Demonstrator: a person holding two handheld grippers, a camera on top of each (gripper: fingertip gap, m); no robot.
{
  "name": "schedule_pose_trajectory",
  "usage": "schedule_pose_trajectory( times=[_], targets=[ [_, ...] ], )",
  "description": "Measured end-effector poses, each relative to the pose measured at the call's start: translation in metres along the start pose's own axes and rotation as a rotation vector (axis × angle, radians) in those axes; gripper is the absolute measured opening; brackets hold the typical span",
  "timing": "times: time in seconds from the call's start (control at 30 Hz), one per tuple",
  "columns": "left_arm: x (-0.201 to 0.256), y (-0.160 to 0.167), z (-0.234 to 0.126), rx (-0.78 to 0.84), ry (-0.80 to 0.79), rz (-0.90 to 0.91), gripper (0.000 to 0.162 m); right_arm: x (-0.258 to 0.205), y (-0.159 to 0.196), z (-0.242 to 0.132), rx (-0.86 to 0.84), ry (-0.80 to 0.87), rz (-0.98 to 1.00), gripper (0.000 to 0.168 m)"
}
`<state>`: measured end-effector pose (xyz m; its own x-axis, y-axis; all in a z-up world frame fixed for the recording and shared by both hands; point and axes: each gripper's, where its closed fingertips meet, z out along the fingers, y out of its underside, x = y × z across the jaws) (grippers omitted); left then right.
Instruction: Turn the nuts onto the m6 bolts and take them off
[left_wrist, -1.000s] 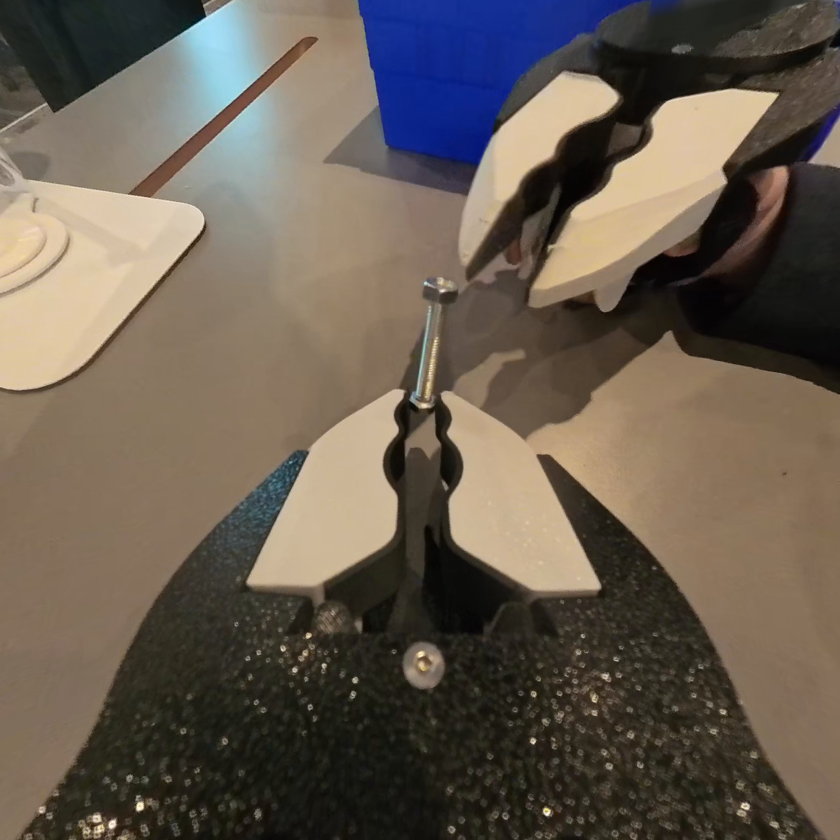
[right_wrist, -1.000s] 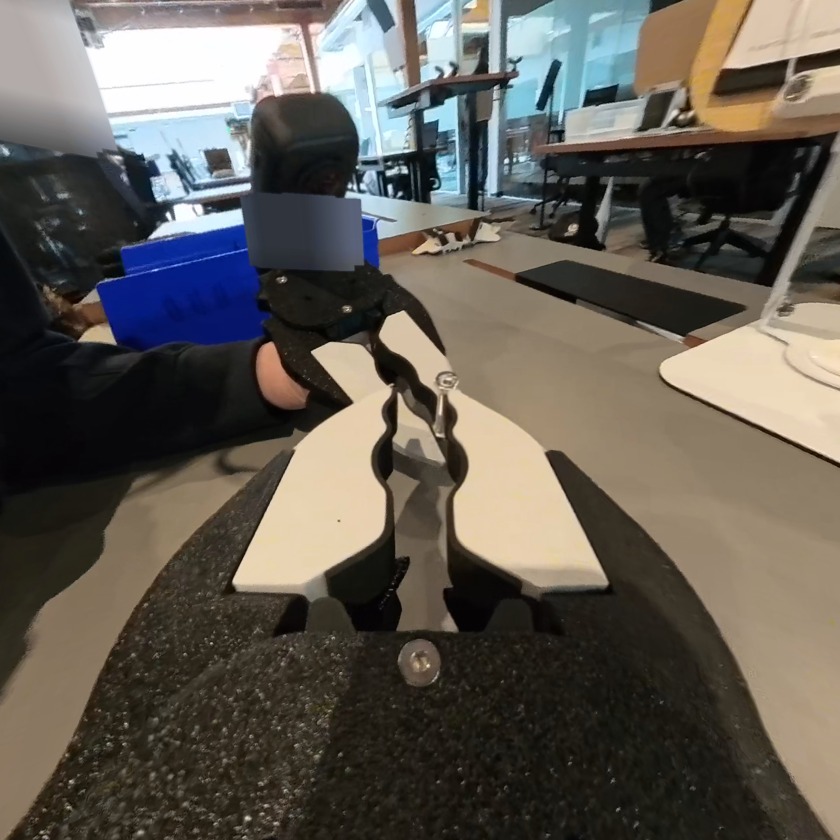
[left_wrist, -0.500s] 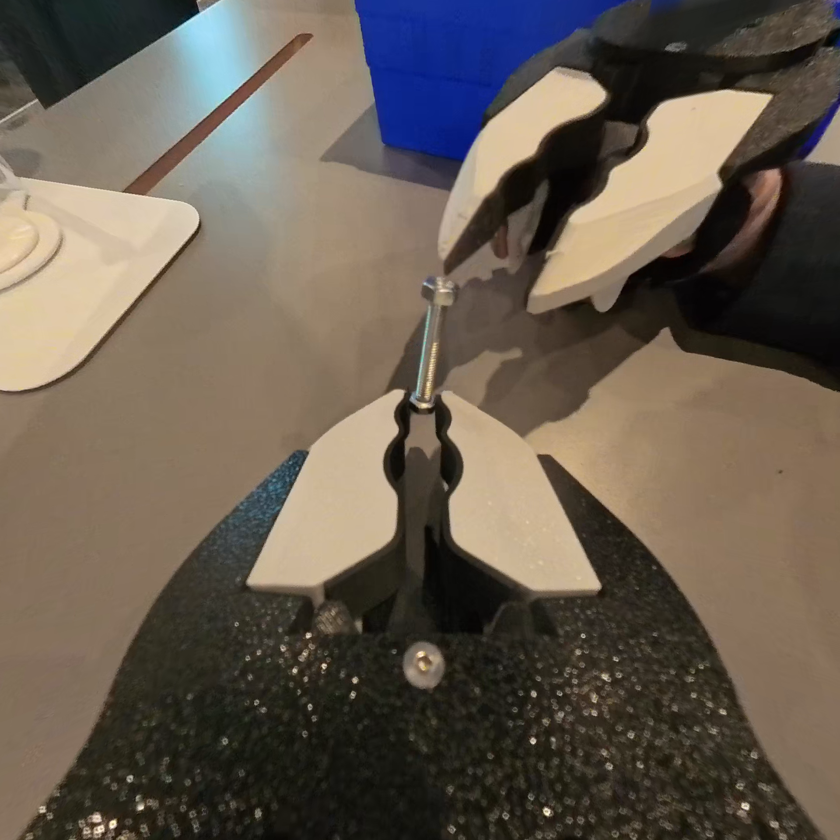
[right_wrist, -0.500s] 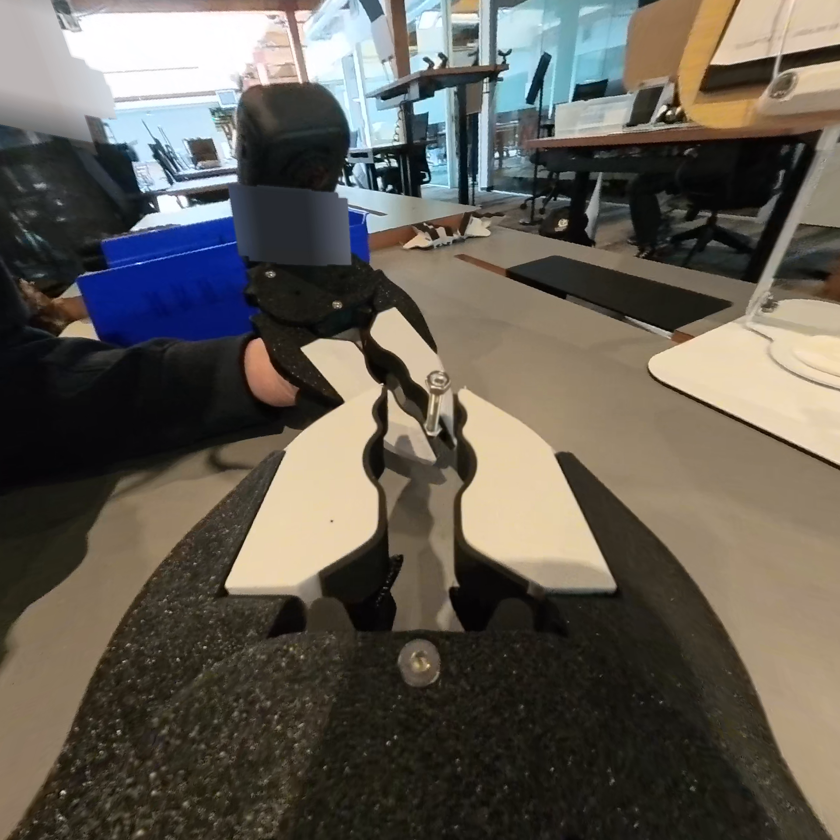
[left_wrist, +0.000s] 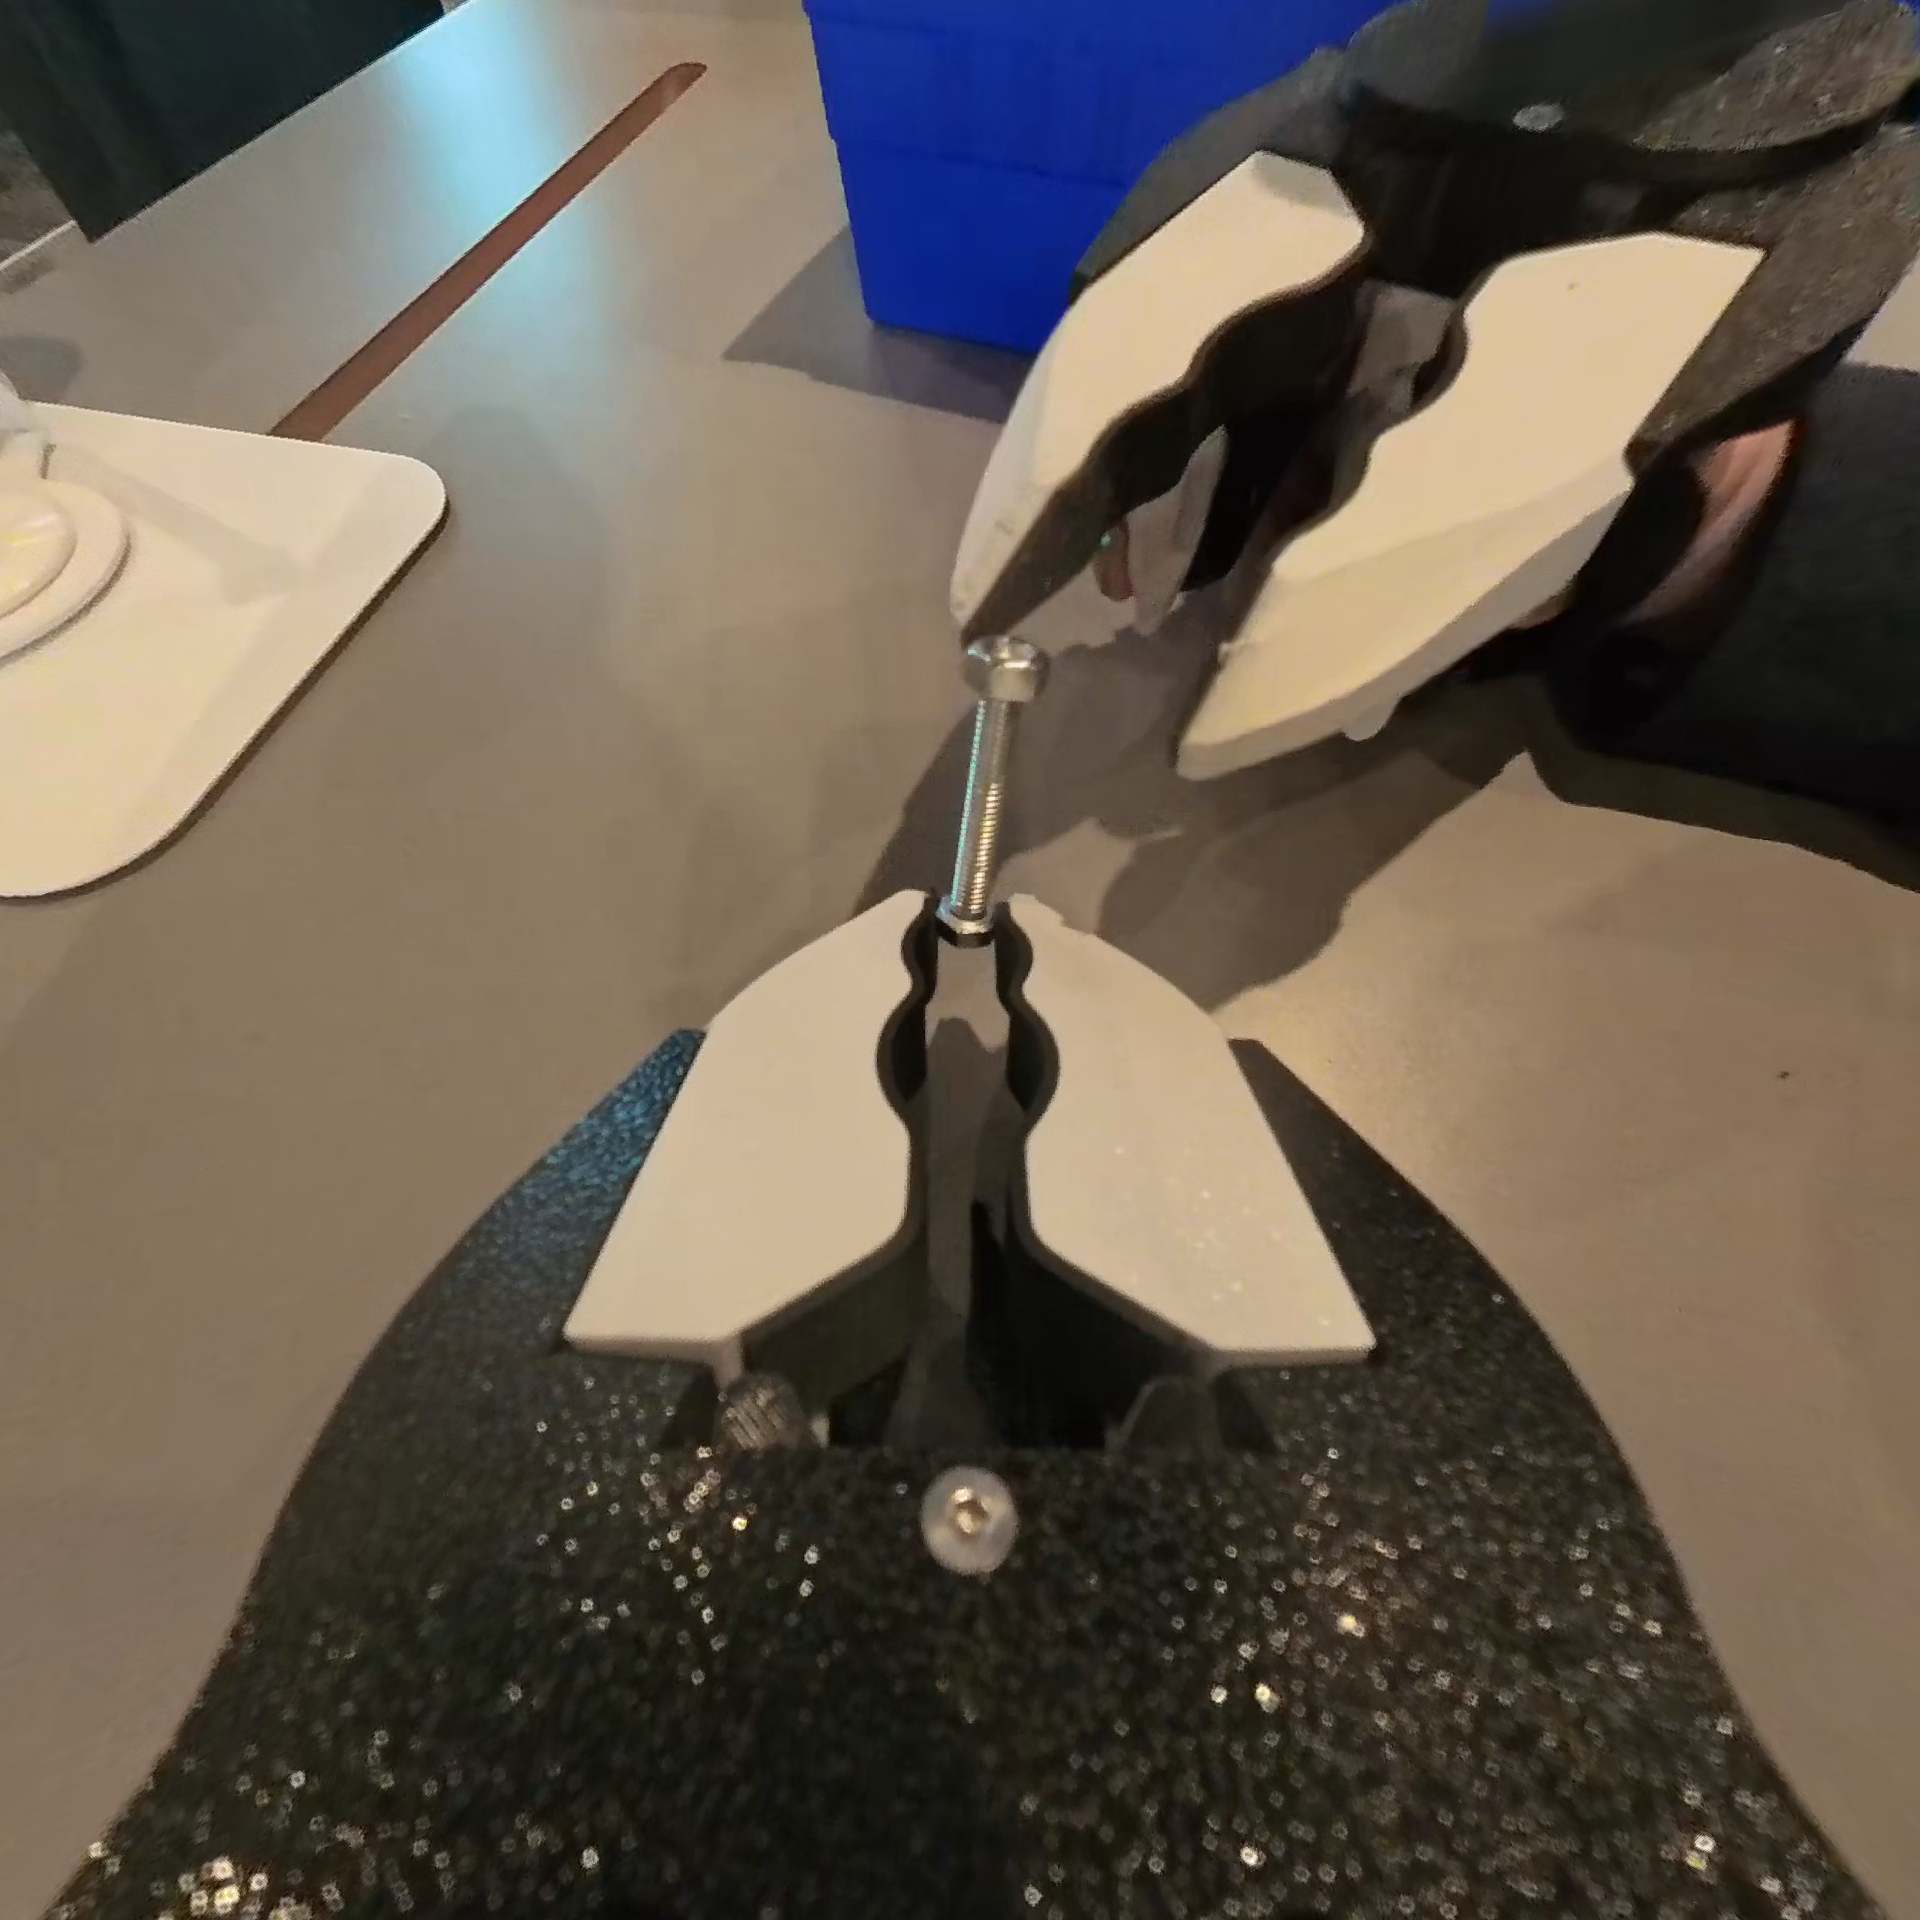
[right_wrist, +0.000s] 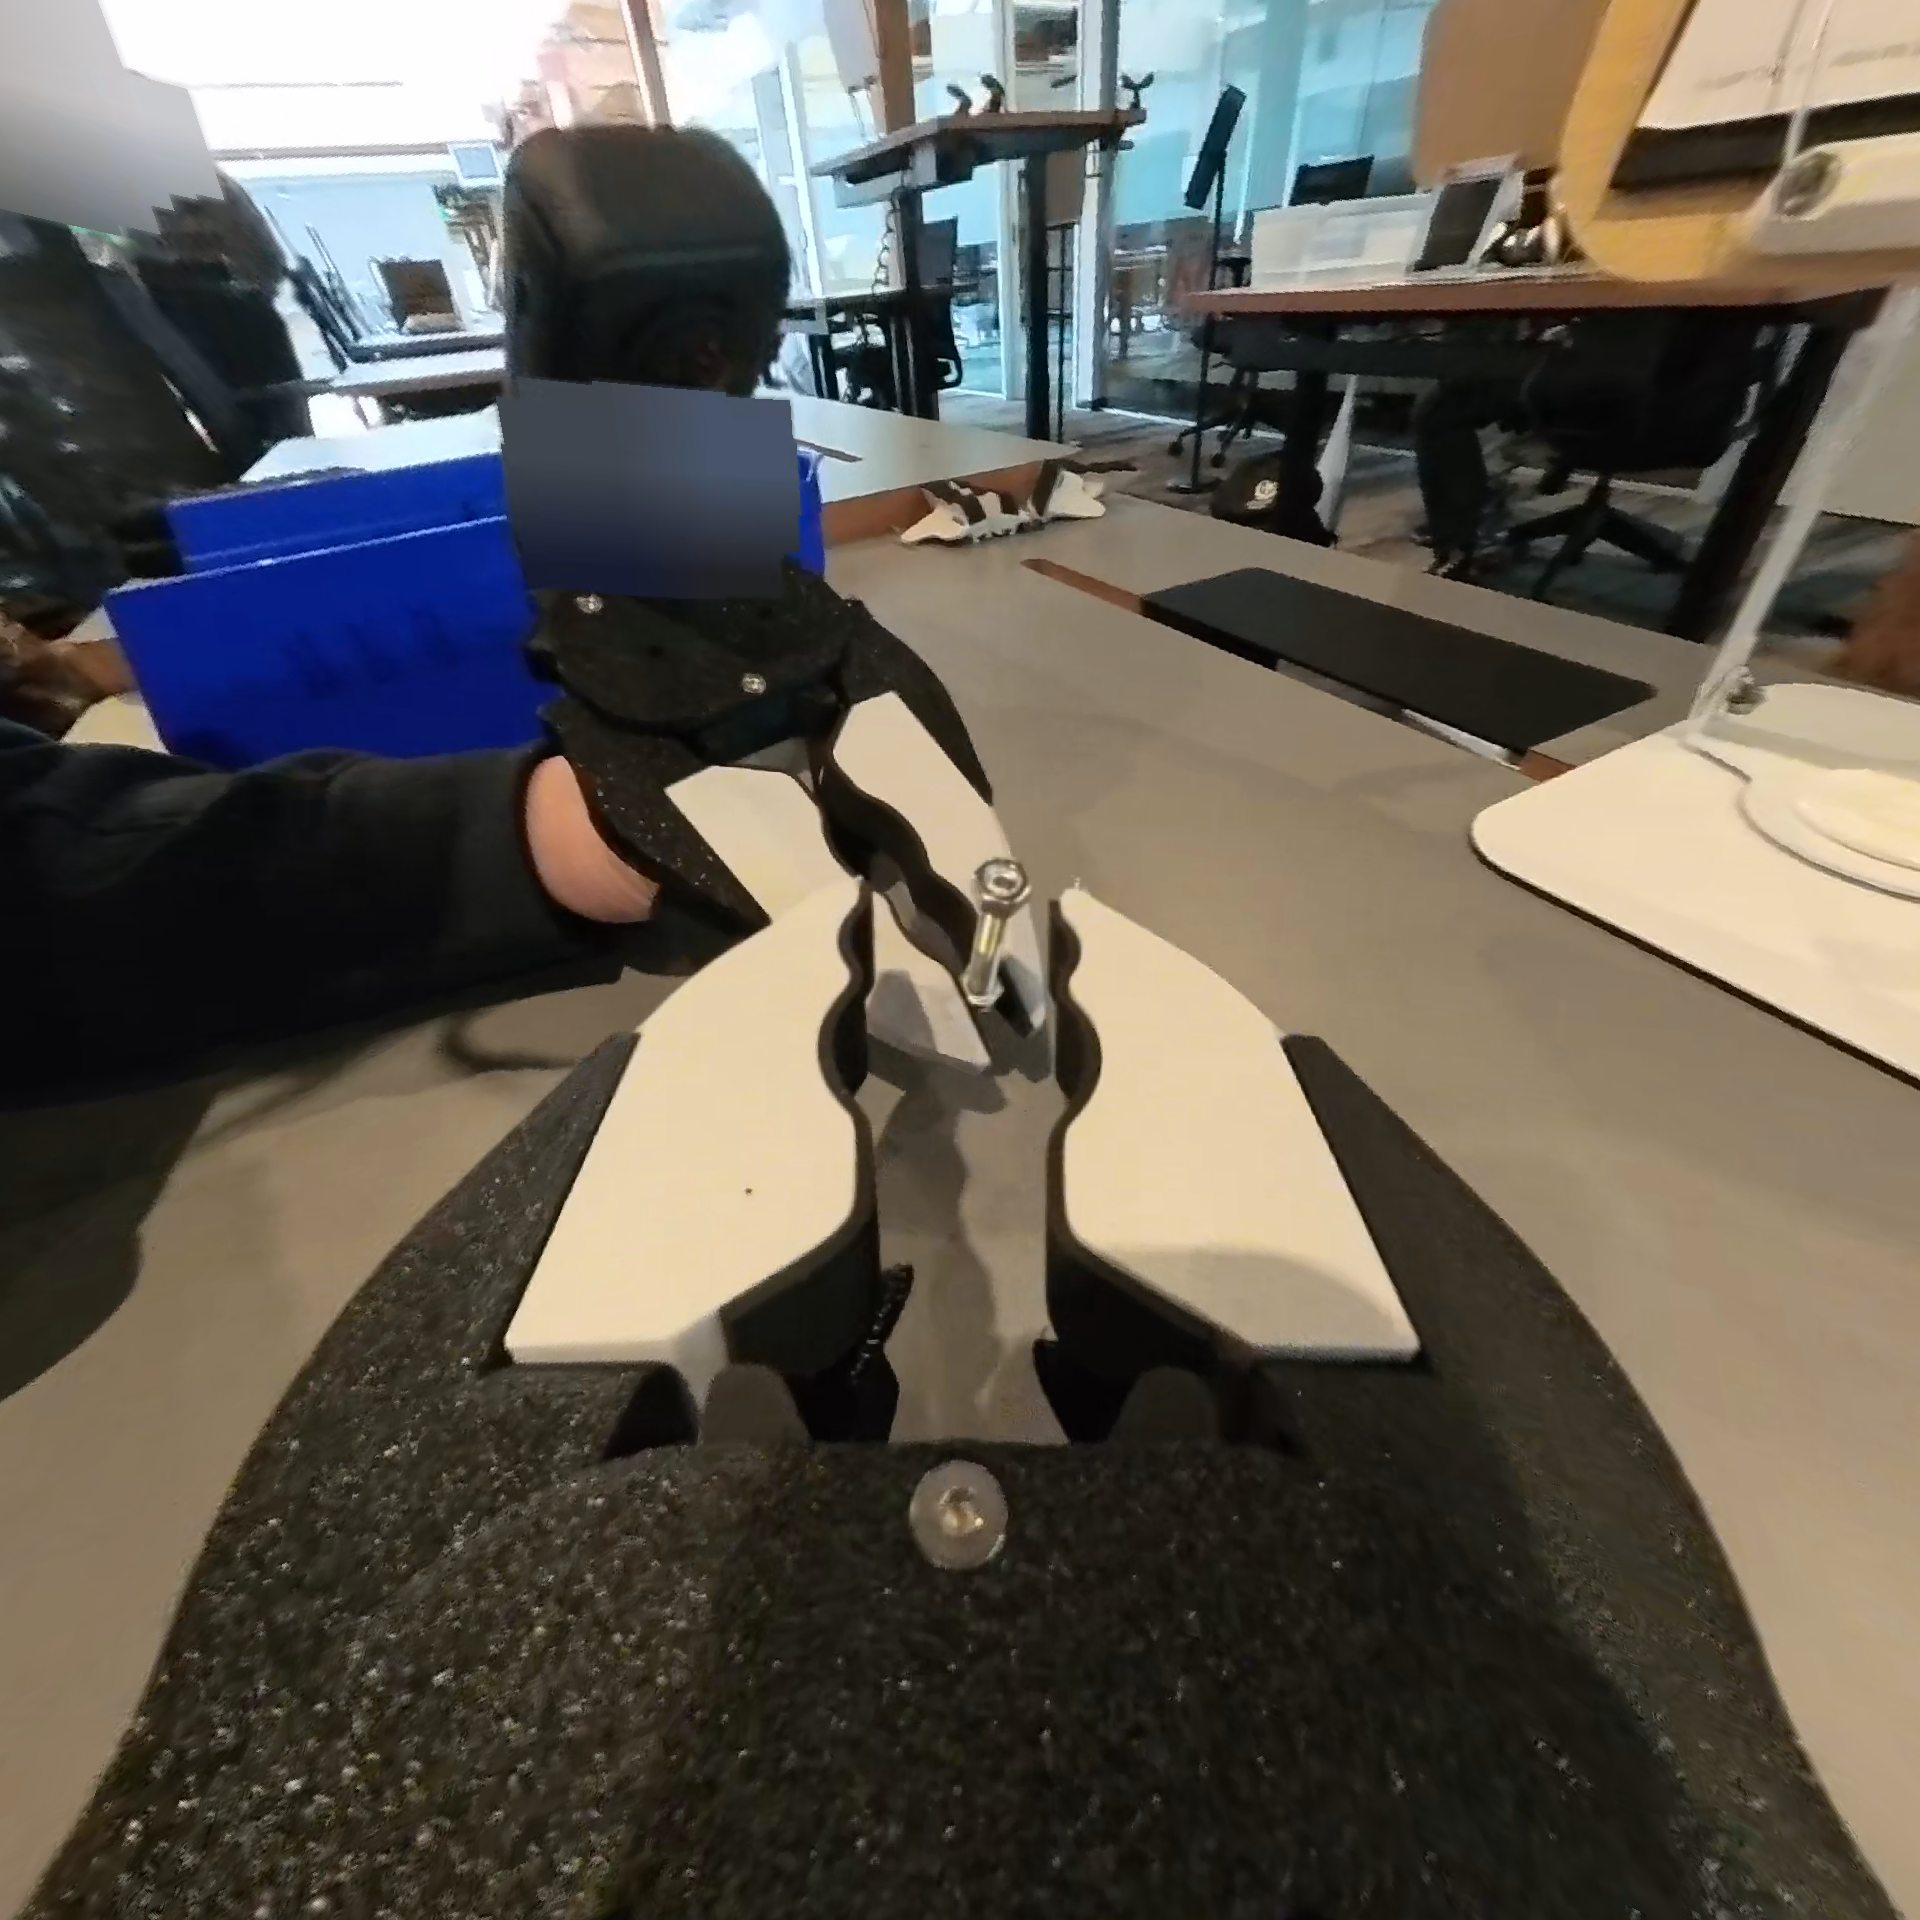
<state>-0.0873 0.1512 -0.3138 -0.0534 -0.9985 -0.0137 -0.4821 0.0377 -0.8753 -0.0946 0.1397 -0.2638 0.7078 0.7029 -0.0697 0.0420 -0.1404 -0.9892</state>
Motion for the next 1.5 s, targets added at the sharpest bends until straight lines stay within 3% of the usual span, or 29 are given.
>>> schedule_pose_trajectory(
  times=[0.13, 0.37, 0.47, 0.53, 0.57, 0.67, 0.8, 0.97, 1.27, 1.4, 1.5],
  targets=[
    [0.000, -0.001, -0.001, 0.006, 0.001, -0.005, 0.010, -0.013, 0.001, -0.004, -0.006, -0.100, 0.004, 0.010],
    [0.000, 0.000, 0.000, 0.001, 0.002, -0.002, 0.010, 0.000, 0.001, -0.001, -0.006, -0.008, -0.001, 0.028],
    [0.000, 0.000, 0.000, 0.003, 0.002, -0.004, 0.010, -0.003, 0.001, -0.001, -0.005, -0.027, -0.009, 0.025],
    [0.000, 0.000, -0.001, 0.006, 0.004, -0.007, 0.010, -0.011, 0.001, -0.004, -0.002, -0.090, 0.004, 0.011],
    [0.000, -0.001, -0.001, 0.007, 0.004, -0.007, 0.010, -0.010, 0.000, -0.005, 0.003, -0.091, 0.016, 0.012],
    [0.000, 0.000, -0.001, 0.004, 0.006, -0.006, 0.010, 0.001, -0.002, -0.005, 0.020, -0.020, 0.022, 0.028],
    [0.002, 0.001, 0.000, -0.006, 0.010, 0.003, 0.010, 0.002, -0.001, -0.001, 0.009, 0.007, -0.007, 0.034],
    [0.001, 0.000, 0.000, -0.003, 0.010, -0.002, 0.010, -0.008, -0.002, -0.003, 0.020, -0.073, 0.023, 0.016],
    [0.001, 0.001, 0.000, -0.006, 0.009, -0.003, 0.010, 0.000, -0.002, 0.000, 0.016, -0.007, 0.009, 0.031],
    [0.001, 0.000, -0.001, 0.001, 0.009, -0.008, 0.010, -0.013, -0.001, -0.004, 0.015, -0.117, 0.029, 0.006],
    [0.001, 0.000, -0.001, -0.001, 0.008, -0.008, 0.010, -0.008, -0.004, -0.006, 0.040, -0.101, 0.052, 0.011]
  ],
)
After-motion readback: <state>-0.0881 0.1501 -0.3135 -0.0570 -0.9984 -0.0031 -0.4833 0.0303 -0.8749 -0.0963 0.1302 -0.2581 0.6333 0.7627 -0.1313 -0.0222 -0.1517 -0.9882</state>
